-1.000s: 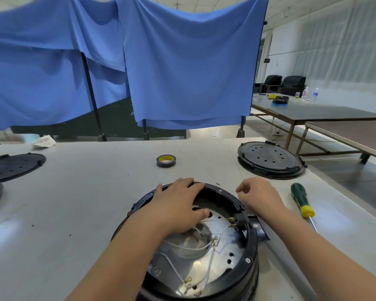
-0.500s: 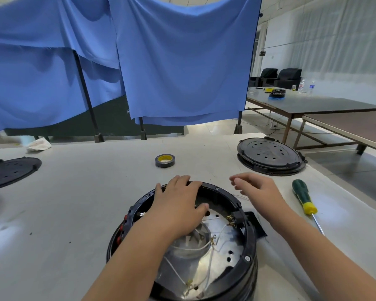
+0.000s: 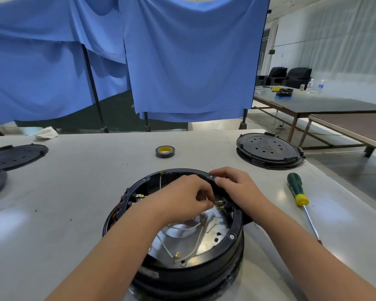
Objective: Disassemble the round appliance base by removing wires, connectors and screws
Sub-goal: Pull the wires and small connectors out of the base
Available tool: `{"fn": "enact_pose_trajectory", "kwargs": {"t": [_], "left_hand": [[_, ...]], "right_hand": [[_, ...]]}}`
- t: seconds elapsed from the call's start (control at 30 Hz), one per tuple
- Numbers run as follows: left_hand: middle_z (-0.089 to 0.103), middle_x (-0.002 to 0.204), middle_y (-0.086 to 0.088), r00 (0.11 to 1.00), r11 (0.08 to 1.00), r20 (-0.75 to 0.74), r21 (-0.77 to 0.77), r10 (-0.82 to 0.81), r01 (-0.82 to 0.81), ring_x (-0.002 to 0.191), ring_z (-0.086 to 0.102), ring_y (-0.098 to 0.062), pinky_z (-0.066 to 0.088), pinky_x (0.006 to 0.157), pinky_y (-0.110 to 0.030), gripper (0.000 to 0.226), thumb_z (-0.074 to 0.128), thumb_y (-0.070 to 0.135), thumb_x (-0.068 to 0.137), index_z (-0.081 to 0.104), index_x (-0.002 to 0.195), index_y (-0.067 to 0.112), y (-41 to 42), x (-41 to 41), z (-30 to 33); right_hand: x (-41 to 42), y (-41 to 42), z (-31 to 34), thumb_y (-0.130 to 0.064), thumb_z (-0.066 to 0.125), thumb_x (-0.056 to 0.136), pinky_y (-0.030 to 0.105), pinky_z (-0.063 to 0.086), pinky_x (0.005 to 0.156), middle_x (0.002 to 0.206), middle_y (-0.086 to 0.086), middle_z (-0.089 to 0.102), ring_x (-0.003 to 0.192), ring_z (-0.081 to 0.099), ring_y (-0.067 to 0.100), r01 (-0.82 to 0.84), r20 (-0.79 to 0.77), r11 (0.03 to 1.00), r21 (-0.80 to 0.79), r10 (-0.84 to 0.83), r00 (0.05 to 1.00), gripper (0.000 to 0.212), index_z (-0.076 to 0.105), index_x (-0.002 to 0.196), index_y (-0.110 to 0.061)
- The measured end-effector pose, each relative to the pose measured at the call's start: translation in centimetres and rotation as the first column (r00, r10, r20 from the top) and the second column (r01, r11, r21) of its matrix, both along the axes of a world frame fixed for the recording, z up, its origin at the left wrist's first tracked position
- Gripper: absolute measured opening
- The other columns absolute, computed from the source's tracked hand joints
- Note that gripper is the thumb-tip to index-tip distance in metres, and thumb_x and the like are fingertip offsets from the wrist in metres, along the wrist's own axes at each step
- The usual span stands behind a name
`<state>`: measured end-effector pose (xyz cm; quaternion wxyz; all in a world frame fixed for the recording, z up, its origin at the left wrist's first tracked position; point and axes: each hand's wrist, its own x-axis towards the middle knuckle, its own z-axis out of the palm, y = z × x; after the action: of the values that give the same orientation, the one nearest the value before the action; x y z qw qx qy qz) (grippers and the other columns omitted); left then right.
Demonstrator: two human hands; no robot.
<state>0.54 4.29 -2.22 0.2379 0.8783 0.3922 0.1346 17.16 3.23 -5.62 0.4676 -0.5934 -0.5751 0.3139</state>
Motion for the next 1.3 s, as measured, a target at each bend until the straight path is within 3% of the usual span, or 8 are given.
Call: {"fn": "enact_pose_trajectory", "kwargs": {"t": [0.13, 0.3, 0.6, 0.77, 0.93, 1.07, 1.17, 1.3], "left_hand": [[0.070, 0.090, 0.008, 1.000, 1.000, 0.009, -0.002, 0.000, 0.000, 0.085, 0.065, -0.009, 0.055, 0.080, -0.032, 0.011, 0.063, 0.023, 0.088, 0.072, 0.093, 0.025, -0.2, 0.0, 0.1], [0.072, 0.086, 0.003, 1.000, 0.998, -0.005, 0.065, -0.001, 0.001, 0.082, 0.065, -0.015, 0.053, 0.080, -0.038, 0.012, 0.063, 0.020, 0.086, 0.074, 0.090, 0.021, -0.3, 0.7, 0.2], [0.069, 0.094, 0.002, 0.992, 0.972, -0.127, 0.230, -0.020, 0.049, 0.087, 0.061, -0.017, 0.050, 0.080, -0.037, 0.014, 0.058, 0.022, 0.090, 0.069, 0.095, 0.017, -0.5, 1.3, 0.5], [0.059, 0.084, 0.007, 0.986, 0.941, -0.167, 0.329, -0.025, 0.080, 0.077, 0.052, -0.014, 0.044, 0.070, -0.031, 0.011, 0.055, 0.022, 0.090, 0.065, 0.090, 0.018, -0.6, 1.6, 0.6], [0.048, 0.071, 0.008, 0.981, 0.948, -0.195, 0.308, -0.026, 0.086, 0.072, 0.048, -0.017, 0.040, 0.065, -0.030, 0.009, 0.054, 0.019, 0.088, 0.055, 0.080, 0.020, -0.6, 1.8, 0.6], [0.047, 0.075, 0.009, 0.976, 0.932, -0.215, 0.349, -0.021, 0.097, 0.074, 0.045, -0.016, 0.032, 0.069, -0.030, 0.013, 0.052, 0.018, 0.090, 0.047, 0.079, 0.023, -0.8, 1.7, 0.5], [0.044, 0.073, 0.010, 0.972, 0.916, -0.236, 0.386, -0.018, 0.111, 0.075, 0.045, -0.016, 0.036, 0.076, -0.032, 0.017, 0.050, 0.016, 0.089, 0.043, 0.076, 0.024, -1.0, 1.8, 0.4], [0.043, 0.068, 0.010, 0.967, 0.937, -0.253, 0.336, -0.008, 0.096, 0.071, 0.043, -0.014, 0.034, 0.072, -0.032, 0.016, 0.051, 0.016, 0.089, 0.045, 0.077, 0.024, -0.7, 1.9, 0.7]], "right_hand": [[0.0, 0.1, 0.0, -0.010, 0.056, 0.090, 0.033, 0.052, 0.087, 0.102, 0.008, 0.069, 0.096, 0.065, 0.019, 0.001, -0.002, 1.000, 0.004, -0.001, 1.000, 0.021, 0.069, 0.103, -0.020], [0.0, 0.1, 0.0, -0.008, 0.055, 0.090, 0.026, 0.052, 0.078, 0.100, 0.009, 0.069, 0.091, 0.066, 0.020, -0.003, -0.031, 1.000, -0.002, 0.003, 1.000, 0.021, 0.068, 0.101, -0.020], [-0.1, 0.1, 0.0, -0.006, 0.056, 0.090, 0.037, 0.053, 0.083, 0.101, 0.014, 0.069, 0.093, 0.067, 0.028, -0.014, -0.067, 1.000, -0.010, 0.014, 0.998, 0.021, 0.068, 0.106, -0.012], [0.2, 0.3, -0.1, -0.007, 0.056, 0.090, 0.039, 0.053, 0.086, 0.101, 0.013, 0.070, 0.095, 0.067, 0.028, -0.022, -0.060, 1.000, -0.005, 0.022, 0.998, 0.020, 0.068, 0.105, -0.012], [0.3, 0.5, -0.3, -0.006, 0.055, 0.090, 0.038, 0.052, 0.086, 0.101, 0.014, 0.069, 0.096, 0.066, 0.029, -0.038, -0.052, 0.999, 0.007, 0.038, 0.998, 0.019, 0.067, 0.100, -0.017], [0.4, 0.6, -0.4, -0.007, 0.055, 0.091, 0.037, 0.052, 0.086, 0.101, 0.013, 0.068, 0.096, 0.065, 0.027, -0.049, -0.044, 0.999, 0.019, 0.050, 0.998, 0.019, 0.067, 0.100, -0.019], [0.5, 0.7, -0.4, -0.006, 0.054, 0.091, 0.036, 0.052, 0.086, 0.102, 0.014, 0.068, 0.096, 0.065, 0.026, -0.056, -0.050, 0.998, 0.025, 0.057, 0.997, 0.019, 0.067, 0.101, -0.017], [0.4, 0.7, -0.4, -0.005, 0.054, 0.091, 0.029, 0.051, 0.082, 0.102, 0.013, 0.068, 0.093, 0.065, 0.023, -0.061, -0.050, 0.998, 0.030, 0.062, 0.997, 0.020, 0.065, 0.098, -0.021]]}}
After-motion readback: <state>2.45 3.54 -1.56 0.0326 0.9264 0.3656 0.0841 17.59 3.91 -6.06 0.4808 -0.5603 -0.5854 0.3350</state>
